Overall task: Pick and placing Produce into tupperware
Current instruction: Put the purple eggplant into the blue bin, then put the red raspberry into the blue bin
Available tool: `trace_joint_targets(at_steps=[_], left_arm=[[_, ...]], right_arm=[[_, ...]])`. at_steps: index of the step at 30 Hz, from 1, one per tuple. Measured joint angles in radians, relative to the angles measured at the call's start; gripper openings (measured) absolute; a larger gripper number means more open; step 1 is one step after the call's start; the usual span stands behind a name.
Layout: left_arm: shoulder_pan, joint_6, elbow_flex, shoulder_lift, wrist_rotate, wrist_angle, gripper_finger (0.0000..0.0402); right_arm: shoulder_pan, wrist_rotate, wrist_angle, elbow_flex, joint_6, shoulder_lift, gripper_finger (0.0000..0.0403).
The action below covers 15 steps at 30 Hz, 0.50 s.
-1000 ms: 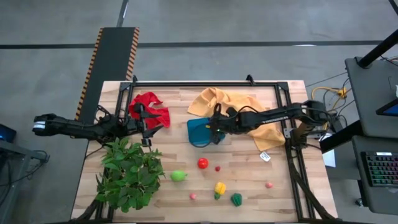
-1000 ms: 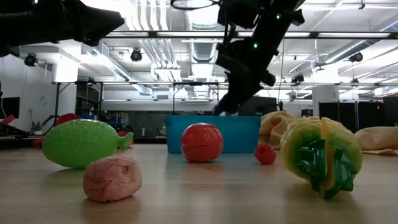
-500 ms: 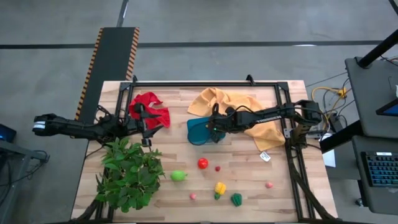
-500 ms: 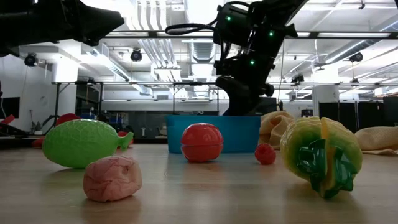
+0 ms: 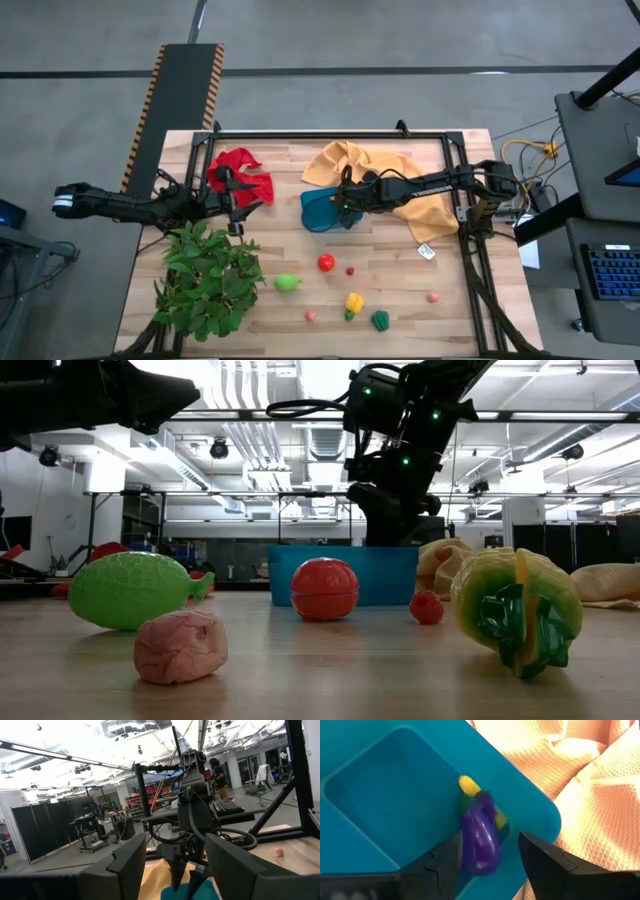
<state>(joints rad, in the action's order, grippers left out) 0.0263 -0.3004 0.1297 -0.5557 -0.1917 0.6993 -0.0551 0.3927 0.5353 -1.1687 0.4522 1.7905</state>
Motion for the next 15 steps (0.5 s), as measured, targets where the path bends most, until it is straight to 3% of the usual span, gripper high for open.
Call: trace_joint_targets(at_steps=[7, 15], left_arm=[[0.0, 0.0, -0.001, 0.0, 0.0, 0.0, 0.019], [0.0, 0.0, -0.001, 0.0, 0.0, 0.0, 0.019]], right_arm=[[0.0, -0.005, 0.016, -0.021, 0.0, -0.006, 0.0222], [0.067, -0.009, 0.019, -0.092, -0.037, -0.118, 0.0224]])
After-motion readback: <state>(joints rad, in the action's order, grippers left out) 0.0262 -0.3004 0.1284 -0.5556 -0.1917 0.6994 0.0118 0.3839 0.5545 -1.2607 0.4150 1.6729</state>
